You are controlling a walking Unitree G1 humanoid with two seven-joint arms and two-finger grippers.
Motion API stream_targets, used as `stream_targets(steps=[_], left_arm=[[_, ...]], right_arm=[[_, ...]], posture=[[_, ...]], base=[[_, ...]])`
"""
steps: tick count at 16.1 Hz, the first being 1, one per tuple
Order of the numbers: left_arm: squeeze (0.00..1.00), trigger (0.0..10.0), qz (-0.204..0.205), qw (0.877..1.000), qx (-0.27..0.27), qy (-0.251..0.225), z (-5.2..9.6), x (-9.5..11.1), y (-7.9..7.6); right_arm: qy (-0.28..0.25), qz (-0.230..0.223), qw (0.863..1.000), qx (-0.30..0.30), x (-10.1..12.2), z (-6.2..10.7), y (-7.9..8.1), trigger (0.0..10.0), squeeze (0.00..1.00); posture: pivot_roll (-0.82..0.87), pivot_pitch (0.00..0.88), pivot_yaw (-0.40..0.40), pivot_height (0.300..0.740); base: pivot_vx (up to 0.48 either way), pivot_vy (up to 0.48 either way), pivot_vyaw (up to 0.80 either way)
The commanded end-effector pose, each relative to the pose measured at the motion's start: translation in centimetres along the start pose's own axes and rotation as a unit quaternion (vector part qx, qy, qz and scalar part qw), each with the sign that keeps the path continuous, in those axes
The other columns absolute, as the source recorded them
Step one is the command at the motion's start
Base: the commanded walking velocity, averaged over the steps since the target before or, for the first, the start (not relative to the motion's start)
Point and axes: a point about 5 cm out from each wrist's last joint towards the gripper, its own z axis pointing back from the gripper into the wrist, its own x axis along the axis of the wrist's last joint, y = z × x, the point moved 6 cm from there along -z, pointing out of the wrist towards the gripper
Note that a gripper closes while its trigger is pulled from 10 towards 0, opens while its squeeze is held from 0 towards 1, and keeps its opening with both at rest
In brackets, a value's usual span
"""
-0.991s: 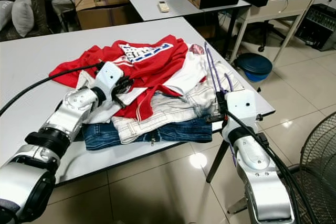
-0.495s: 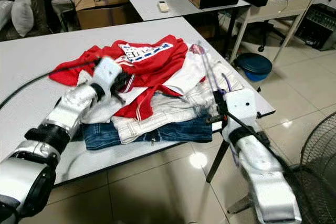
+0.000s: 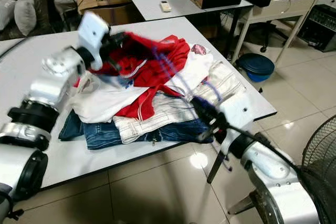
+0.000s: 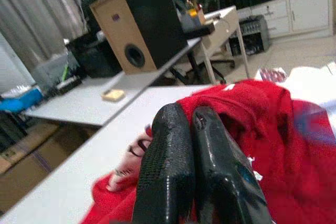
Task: Hang hanger
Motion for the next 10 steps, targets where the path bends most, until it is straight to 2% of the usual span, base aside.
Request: stream_targets(steps=[1, 4, 5, 6, 7, 10], left_arm=[[0.00, 0.0, -0.009, 1.000, -0.004, -0.020, 0.0, 1.8, 0.5], [0.00, 0.0, -0.019, 0.998, -0.034, -0.049, 0.5, 4.2, -0.1], [0.00, 0.0, -0.015, 0.998, -0.031, -0.058, 0.6, 4.9, 0.0], [0.00, 0.0, 0.000, 0.996, -0.041, -0.082, 0.8, 6.5, -0.3], [0.00, 0.0, 0.003, 0.995, -0.049, -0.086, 0.8, 6.8, -0.6], [0.00, 0.0, 0.018, 0.987, -0.116, -0.106, 1.6, 8.3, -3.7]], right_arm=[[-0.008, 0.003, 1.000, 0.017, 0.7, 0.1, 0.6, 10.0, 0.00], [-0.002, -0.004, 1.000, 0.027, 0.5, 0.0, 1.0, 10.0, 0.00], [0.000, -0.005, 1.000, 0.029, 0.5, 0.0, 1.1, 10.0, 0.00], [0.001, -0.010, 0.999, 0.031, 0.3, -0.1, 1.2, 10.0, 0.00], [0.001, -0.011, 0.999, 0.030, 0.3, -0.2, 1.2, 10.0, 0.00], [-0.011, -0.032, 0.999, 0.031, 0.6, -1.1, 1.3, 10.0, 0.00]], posture=[[-0.04, 0.000, 0.038, 0.740], [-0.03, 0.000, 0.038, 0.740], [-0.03, 0.000, 0.037, 0.740], [-0.03, 0.000, 0.034, 0.740], [-0.03, 0.000, 0.034, 0.740], [-0.03, 0.000, 0.037, 0.740]], base=[[0.000, 0.000, 0.00], [0.000, 0.000, 0.00], [0.000, 0.000, 0.00], [0.000, 0.000, 0.00], [0.000, 0.000, 0.00], [0.000, 0.000, 0.00]])
